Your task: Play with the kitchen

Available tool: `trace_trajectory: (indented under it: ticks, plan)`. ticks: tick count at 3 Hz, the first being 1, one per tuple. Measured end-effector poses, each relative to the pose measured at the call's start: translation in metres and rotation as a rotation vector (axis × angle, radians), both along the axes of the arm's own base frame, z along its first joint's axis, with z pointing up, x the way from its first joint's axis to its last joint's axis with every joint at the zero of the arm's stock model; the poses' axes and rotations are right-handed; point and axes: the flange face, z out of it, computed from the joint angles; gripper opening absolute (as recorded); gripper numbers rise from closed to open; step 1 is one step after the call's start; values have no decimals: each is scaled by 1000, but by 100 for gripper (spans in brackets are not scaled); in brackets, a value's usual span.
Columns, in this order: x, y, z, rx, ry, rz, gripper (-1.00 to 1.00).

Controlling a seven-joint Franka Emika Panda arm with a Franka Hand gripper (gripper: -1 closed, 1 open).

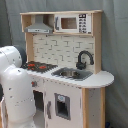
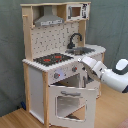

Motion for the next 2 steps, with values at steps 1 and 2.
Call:
trace_trajectory:
  ticks: [1, 2]
  plan:
    - [-2, 4, -8, 51, 1, 47, 100]
    - [-3, 8, -20, 84, 8, 92, 100]
